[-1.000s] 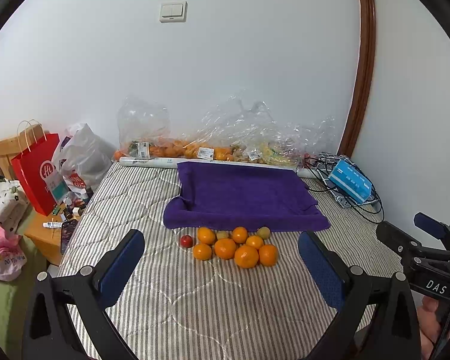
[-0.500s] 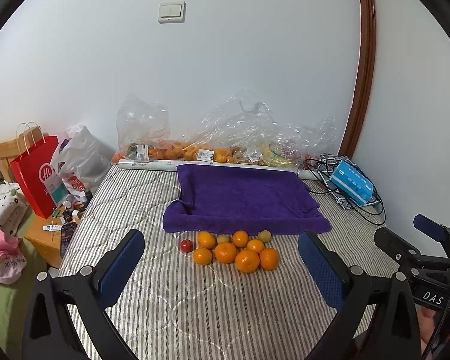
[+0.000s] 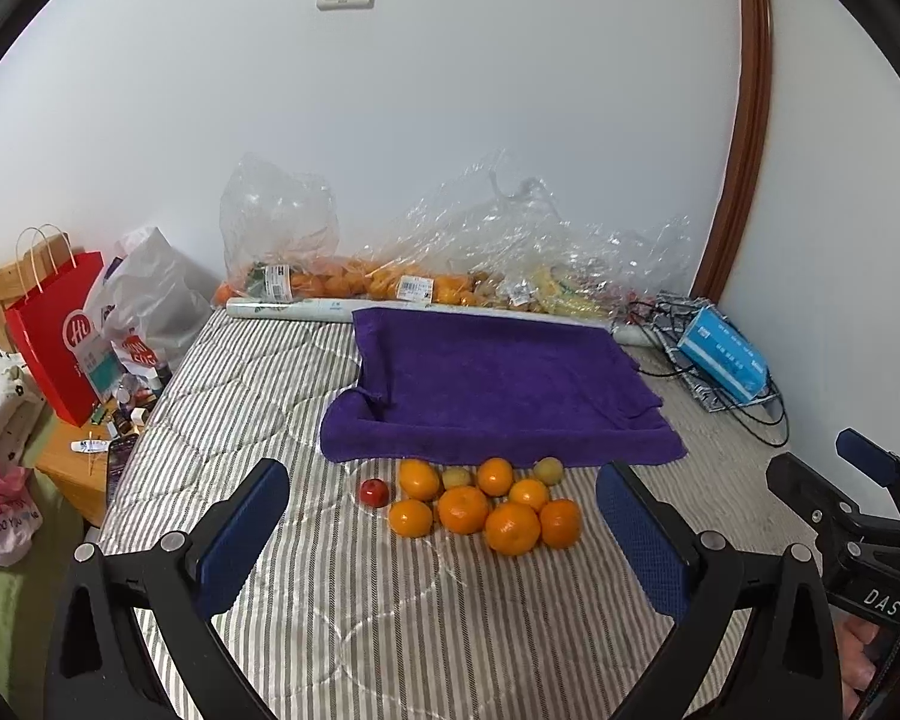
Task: Organize fruits
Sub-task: 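Move the left tool to the small red fruit while the right tool approaches a large orange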
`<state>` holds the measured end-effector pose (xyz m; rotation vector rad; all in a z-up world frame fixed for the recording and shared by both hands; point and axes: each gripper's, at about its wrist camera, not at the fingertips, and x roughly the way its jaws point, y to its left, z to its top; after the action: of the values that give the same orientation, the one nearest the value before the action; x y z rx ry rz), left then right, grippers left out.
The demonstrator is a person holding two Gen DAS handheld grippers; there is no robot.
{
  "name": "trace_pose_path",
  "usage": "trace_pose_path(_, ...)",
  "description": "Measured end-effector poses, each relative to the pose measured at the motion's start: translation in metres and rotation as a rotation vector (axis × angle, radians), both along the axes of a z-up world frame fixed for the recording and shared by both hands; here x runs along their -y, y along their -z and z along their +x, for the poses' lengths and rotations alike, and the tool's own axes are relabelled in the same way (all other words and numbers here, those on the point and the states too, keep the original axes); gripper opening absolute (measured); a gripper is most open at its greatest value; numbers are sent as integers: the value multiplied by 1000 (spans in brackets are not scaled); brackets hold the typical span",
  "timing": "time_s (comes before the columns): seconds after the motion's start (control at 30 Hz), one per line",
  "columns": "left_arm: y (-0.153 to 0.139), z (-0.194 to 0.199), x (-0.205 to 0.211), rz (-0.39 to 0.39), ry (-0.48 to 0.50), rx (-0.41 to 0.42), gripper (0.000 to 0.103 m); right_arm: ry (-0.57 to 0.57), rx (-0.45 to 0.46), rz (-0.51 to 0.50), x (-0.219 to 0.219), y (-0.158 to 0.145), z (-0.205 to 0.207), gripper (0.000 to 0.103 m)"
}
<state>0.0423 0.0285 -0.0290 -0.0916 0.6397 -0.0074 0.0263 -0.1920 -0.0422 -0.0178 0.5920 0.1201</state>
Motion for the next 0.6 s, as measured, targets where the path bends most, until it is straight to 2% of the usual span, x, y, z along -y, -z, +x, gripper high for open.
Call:
trace_pose_path(0.23, 32, 30, -13, -38, -21, -59, 102, -21, -39, -37, -13, 29, 25, 101)
trace_pose_path(0.33, 48, 41, -19, -30, -34, -93, 102, -27, -63, -29, -18, 42, 36, 100)
trace_pose_path(0.5, 72, 52, -32, 0, -60, -117, 97, -65, -131, 19, -25, 72, 59, 93)
trace_pose_path(0.6, 84, 59, -44, -15, -66, -139, 96, -76, -171, 20, -31, 91, 69, 82)
